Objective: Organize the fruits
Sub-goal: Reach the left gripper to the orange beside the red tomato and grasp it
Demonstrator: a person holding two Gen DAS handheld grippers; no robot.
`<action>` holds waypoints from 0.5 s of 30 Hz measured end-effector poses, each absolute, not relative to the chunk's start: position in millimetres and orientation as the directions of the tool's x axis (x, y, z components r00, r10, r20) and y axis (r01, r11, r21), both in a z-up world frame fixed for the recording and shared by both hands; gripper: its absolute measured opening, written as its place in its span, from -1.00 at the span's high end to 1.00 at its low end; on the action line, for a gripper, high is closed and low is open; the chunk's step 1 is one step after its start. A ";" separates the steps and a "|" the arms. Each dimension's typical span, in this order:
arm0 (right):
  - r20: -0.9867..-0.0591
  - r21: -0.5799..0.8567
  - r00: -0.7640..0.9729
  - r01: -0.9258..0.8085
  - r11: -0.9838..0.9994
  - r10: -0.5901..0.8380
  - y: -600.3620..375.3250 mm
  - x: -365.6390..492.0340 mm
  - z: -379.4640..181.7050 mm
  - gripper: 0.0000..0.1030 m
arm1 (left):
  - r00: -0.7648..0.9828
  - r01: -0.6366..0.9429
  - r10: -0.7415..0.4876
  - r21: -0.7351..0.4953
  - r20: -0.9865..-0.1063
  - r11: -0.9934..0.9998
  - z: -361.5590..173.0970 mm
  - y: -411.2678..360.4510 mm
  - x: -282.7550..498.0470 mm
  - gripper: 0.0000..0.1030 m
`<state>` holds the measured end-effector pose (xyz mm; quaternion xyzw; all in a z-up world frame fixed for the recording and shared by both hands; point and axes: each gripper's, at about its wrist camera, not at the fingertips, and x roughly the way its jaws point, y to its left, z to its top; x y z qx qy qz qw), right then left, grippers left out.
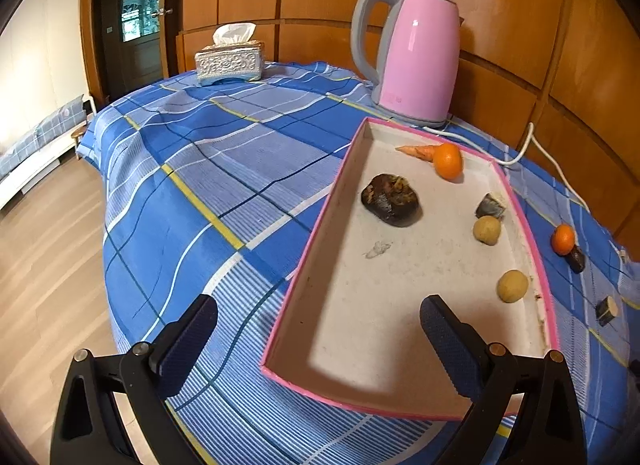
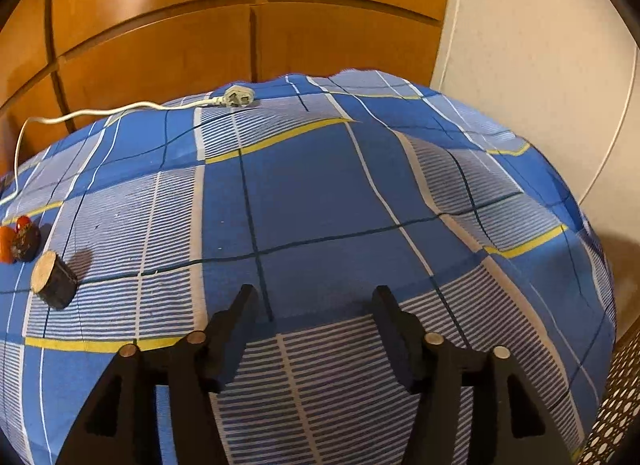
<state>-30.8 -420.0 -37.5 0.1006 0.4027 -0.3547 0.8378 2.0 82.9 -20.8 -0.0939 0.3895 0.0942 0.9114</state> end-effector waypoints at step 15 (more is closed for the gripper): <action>-0.744 -0.091 0.436 0.684 0.724 -0.506 -422.5 -32.7 -38.1 -0.24 | 0.726 -0.001 -0.074 -0.109 -0.683 0.994 24.8 26.3 14.0 -0.98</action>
